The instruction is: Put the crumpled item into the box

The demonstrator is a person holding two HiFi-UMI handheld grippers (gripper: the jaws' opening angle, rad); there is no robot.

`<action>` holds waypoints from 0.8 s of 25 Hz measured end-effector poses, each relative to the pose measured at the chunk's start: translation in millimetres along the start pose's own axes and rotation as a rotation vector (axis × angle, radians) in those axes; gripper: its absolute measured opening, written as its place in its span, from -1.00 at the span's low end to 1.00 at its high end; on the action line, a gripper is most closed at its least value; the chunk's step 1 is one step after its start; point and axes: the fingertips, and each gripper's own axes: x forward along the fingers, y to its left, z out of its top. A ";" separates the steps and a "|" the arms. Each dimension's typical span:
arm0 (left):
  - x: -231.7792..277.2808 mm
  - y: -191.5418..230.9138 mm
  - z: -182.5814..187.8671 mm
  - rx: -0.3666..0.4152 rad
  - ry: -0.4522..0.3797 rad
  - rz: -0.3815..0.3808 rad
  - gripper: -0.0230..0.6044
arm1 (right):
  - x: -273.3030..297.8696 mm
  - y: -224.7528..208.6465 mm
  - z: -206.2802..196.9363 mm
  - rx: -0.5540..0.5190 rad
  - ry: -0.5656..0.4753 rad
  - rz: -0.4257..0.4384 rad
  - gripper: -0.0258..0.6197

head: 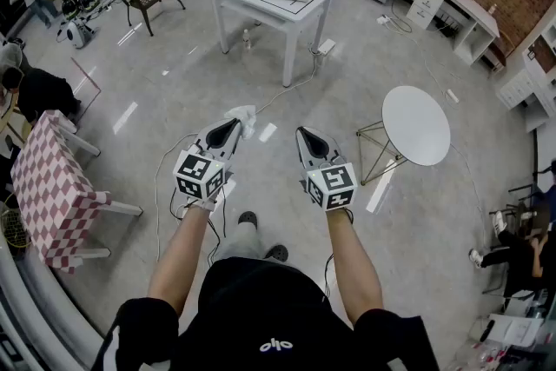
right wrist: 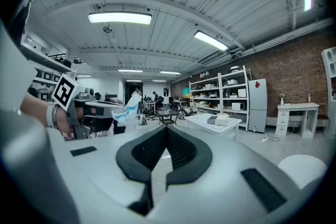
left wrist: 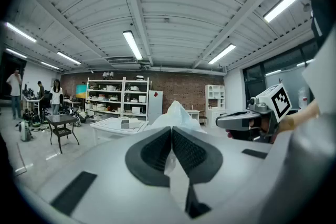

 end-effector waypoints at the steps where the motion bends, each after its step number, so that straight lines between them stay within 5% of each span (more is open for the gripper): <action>1: 2.8 2.3 -0.1 0.000 -0.001 0.000 -0.89 | 2.8 -3.0 -0.8 0.002 0.001 0.000 -0.90; 9: 43.3 46.0 -1.2 -0.005 -0.013 0.004 -0.89 | 49.1 -40.1 -4.6 0.005 0.015 -0.016 -0.90; 20: 126.8 200.2 2.6 -0.024 -0.007 -0.015 -0.89 | 206.9 -95.2 17.3 0.017 0.036 -0.052 -0.90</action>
